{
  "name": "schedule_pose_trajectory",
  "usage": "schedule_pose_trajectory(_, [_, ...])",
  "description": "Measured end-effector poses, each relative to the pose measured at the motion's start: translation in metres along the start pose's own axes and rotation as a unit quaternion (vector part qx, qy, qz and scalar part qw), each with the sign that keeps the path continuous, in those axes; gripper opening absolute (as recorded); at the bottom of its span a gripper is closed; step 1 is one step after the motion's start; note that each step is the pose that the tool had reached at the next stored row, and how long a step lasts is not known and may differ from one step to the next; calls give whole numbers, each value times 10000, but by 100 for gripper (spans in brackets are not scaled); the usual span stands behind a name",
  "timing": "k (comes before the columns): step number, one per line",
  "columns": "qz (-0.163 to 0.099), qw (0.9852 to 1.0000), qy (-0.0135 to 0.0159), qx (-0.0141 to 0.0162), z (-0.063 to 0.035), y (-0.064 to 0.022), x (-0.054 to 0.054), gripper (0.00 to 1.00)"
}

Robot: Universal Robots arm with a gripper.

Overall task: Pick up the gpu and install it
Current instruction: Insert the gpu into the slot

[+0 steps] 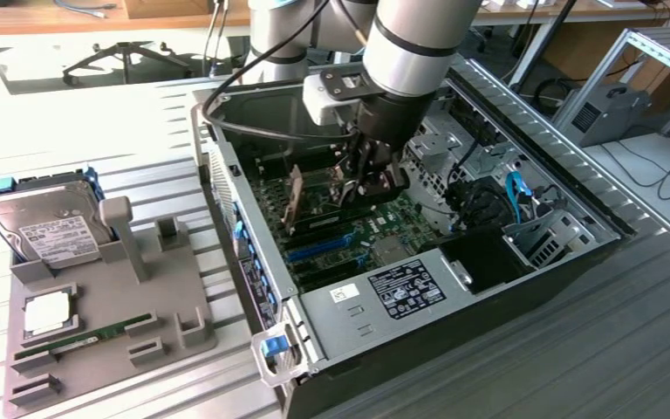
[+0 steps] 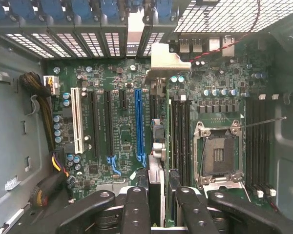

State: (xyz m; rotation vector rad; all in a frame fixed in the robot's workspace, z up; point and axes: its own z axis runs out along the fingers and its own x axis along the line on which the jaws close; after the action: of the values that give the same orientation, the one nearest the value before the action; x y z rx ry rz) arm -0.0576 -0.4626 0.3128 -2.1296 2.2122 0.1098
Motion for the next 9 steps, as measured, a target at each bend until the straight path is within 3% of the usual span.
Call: schedule_pose_trajectory(9, [0, 10000, 0, 0, 47, 4, 5, 26])
